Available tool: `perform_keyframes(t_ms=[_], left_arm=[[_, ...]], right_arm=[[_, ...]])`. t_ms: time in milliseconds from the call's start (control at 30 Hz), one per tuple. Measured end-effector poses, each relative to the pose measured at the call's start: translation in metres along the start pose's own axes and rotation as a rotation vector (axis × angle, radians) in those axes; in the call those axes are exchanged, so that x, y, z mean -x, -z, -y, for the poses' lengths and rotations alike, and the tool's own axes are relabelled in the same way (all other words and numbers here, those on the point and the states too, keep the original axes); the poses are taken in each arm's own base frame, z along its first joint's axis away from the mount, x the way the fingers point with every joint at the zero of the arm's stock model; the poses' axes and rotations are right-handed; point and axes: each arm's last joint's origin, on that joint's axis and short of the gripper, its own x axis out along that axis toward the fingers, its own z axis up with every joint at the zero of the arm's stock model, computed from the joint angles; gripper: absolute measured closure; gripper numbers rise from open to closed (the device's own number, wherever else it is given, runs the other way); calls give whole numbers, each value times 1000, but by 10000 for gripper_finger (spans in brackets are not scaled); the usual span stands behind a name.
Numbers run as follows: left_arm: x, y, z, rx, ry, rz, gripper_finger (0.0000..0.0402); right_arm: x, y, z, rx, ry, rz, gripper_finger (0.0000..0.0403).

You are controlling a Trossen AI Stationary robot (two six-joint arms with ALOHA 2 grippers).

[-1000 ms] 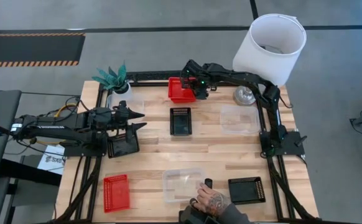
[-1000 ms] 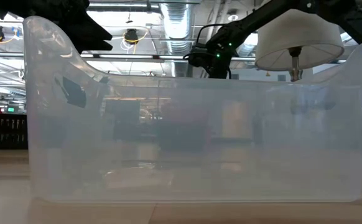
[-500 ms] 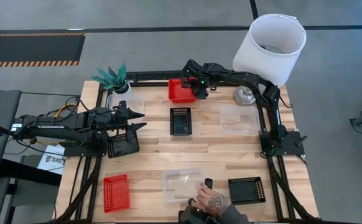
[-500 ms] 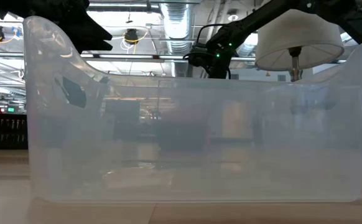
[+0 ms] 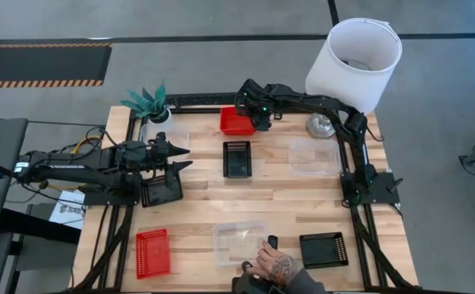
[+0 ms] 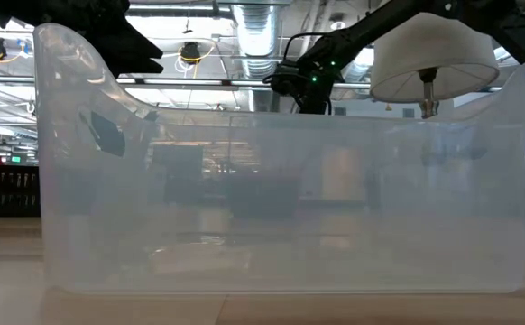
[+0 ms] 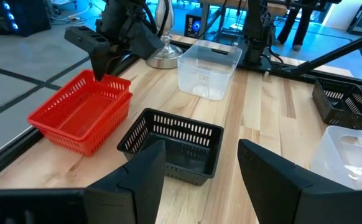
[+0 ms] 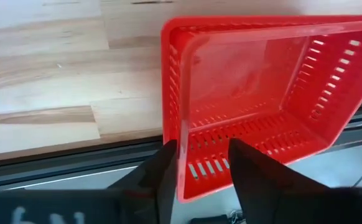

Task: Stack baskets by color
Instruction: Stack the middle red bin on top of the top red bin, then stack the bottom red bin on top of the top red bins

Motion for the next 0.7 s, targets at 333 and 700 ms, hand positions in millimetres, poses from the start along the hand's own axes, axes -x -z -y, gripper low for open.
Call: perform_keyframes(t_ms=[333,700], left_arm=[[0,0,0,0,0,0,212],[0,8,-1,78,27,-89,212]], right_arm=[[1,0,2,-51,-4,-51,181],[32,-6,8,-200,36,-71,195]])
